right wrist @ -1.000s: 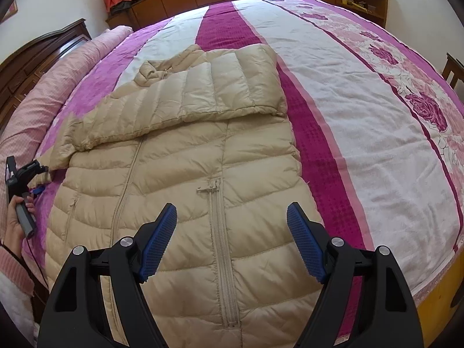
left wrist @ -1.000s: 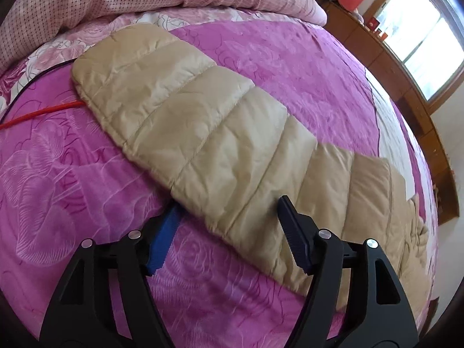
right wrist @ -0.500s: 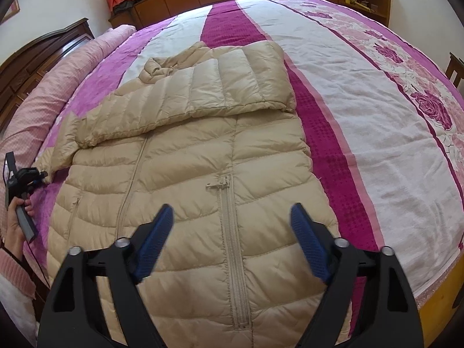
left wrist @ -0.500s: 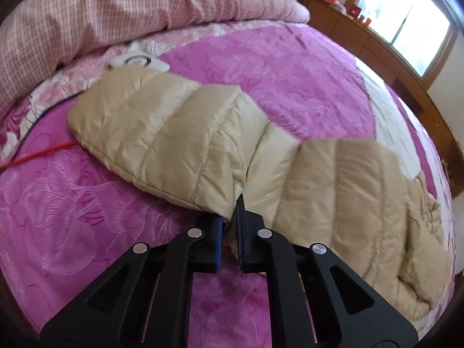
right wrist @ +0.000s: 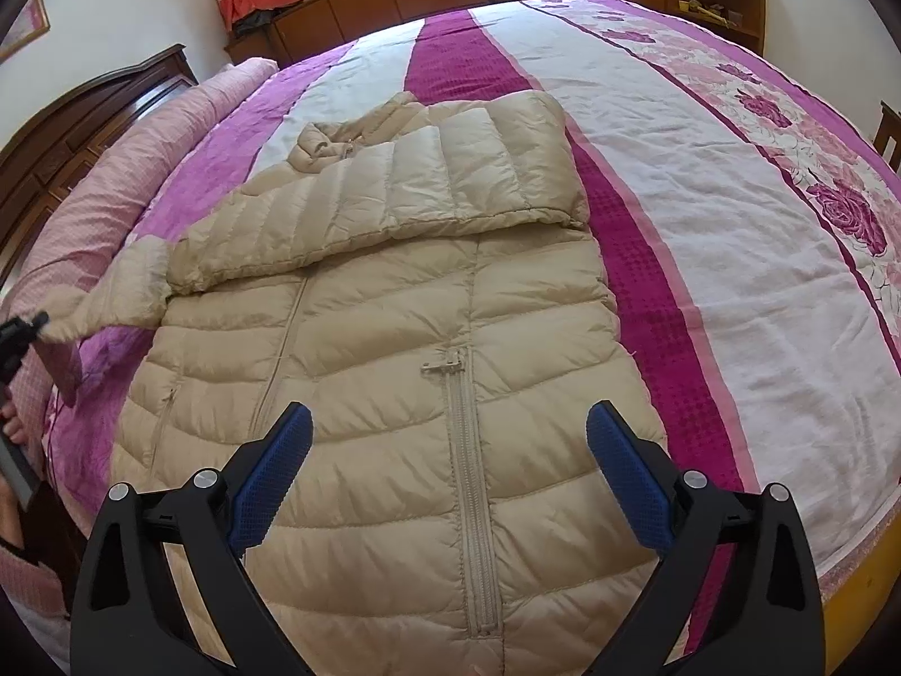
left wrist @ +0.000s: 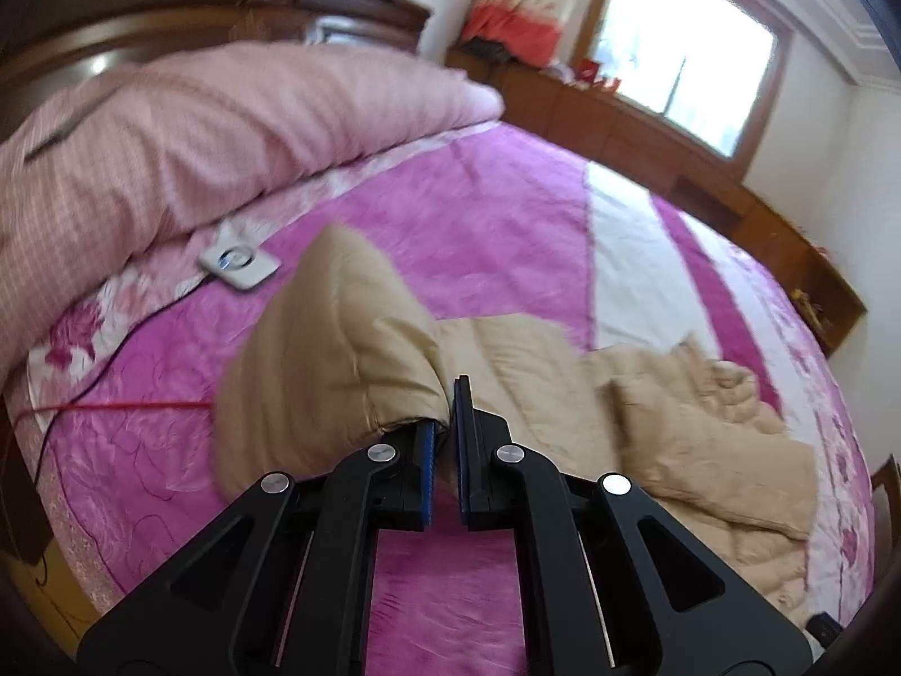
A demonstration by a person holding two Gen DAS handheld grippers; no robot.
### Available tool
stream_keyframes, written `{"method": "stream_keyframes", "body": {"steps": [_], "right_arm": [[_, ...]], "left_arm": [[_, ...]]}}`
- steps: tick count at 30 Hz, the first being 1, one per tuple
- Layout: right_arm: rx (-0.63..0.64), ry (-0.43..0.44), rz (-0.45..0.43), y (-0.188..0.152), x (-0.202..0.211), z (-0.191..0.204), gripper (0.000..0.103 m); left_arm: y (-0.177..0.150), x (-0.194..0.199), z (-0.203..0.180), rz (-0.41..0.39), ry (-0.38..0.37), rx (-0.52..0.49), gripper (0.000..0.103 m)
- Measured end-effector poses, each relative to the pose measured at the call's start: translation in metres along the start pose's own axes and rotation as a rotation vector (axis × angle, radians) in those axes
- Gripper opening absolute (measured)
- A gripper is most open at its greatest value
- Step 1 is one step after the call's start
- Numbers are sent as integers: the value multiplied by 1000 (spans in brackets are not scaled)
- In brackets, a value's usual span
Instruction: Fold large clothes
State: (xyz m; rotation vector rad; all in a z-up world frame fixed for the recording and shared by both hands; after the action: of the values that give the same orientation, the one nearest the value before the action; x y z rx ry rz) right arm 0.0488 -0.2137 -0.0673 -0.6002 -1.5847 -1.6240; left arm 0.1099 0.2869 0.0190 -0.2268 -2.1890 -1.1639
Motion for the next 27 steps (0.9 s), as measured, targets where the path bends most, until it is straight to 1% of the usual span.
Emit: {"method": "stream_keyframes", "body": {"steps": [2,3,7,13,17,22,27], "right_arm": [[4,-2,-7,0,2,0,94],[3,-1,-10,0,3,0,94],[-7,0,-25,0,9,-5,94],[-36,-20,-51,-1,19,-19,95],[-53,-30,-59,-3,22,-28,95],[-76,-40,-57,-7,22,-36,95],[-80,-48,-53,-9,21,-40,94]], "left_arm": [[-1,11,-18,-10,-37,-16,6],[-4,18,-31,-14,-68,-26,6],[-14,33,-70,-16,-153,-61,6],[-42,37,-126,31,-257,-95,5],[-69,32,-155,90,-302,-118,5],[-103,16,-182,156,-323,-145,5],[-141,-10,-201,259,-326,-176,5]]}}
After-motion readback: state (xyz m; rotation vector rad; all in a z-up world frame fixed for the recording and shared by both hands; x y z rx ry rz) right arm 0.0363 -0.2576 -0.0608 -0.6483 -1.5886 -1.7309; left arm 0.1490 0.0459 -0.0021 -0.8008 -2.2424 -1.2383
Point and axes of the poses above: each gripper's, at about its wrist camera, not at the fingertips, and x roughly against the way its jaws point, z to its left, y to its top, the point moved 4 cm from there along -x, roughly the way its jaws point, and after that the axes turned 12 degrees about x, right-handed, at the moved point
